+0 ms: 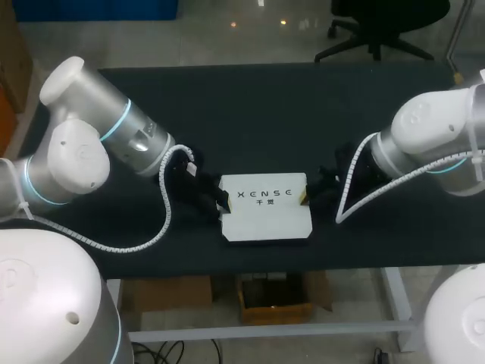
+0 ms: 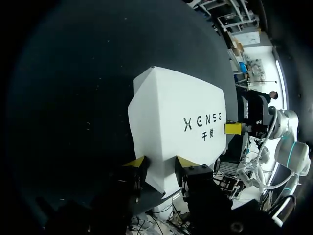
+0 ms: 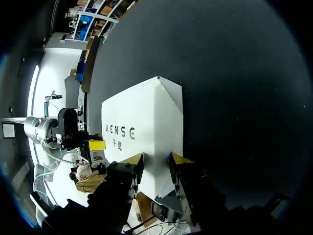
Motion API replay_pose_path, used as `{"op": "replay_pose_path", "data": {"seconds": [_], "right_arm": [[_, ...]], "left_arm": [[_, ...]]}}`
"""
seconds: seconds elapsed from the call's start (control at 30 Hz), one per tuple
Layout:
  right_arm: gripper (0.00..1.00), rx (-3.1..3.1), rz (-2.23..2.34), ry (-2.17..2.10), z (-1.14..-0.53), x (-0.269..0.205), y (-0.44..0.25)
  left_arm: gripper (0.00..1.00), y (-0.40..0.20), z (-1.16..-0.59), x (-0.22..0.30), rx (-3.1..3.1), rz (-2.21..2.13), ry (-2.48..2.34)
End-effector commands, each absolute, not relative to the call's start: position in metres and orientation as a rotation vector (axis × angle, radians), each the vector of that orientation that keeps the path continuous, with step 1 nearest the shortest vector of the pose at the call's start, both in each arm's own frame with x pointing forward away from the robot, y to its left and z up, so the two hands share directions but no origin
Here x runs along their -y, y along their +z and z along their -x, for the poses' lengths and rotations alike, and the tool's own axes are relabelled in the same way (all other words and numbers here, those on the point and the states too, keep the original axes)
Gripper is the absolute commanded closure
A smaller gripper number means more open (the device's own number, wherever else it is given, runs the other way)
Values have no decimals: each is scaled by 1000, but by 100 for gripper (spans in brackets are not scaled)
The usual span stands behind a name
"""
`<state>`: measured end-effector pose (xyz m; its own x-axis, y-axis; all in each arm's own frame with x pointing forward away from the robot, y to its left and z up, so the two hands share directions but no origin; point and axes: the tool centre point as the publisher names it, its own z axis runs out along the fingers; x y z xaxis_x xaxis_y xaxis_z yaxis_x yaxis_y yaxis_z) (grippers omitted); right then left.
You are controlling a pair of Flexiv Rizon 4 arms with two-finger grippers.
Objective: Assemble the packaging by folding the flat box into shape, placing the metal phone stand inside, and closing the box properly
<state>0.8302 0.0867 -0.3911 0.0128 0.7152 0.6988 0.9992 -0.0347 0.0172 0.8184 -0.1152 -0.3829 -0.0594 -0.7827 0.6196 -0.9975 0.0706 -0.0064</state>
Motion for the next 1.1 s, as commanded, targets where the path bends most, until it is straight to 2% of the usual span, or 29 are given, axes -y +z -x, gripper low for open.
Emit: {"op": "replay_pose_path", "data": {"seconds": [0.03, 0.43, 0.7, 1.1], "right_arm": [[68, 1747, 1785, -752, -834, -89, -392], [67, 1758, 1772, -750, -832, -93, -387], [67, 1752, 1773, -747, -831, -92, -386], [68, 1737, 1763, -746, -832, -90, -390]], "left_arm": [[64, -390, -822, 119, 1885, -1747, 620], [67, -383, -824, 129, 1864, -1734, 572], [62, -376, -824, 130, 1849, -1728, 569], [62, -379, -823, 125, 1820, -1712, 672]]}}
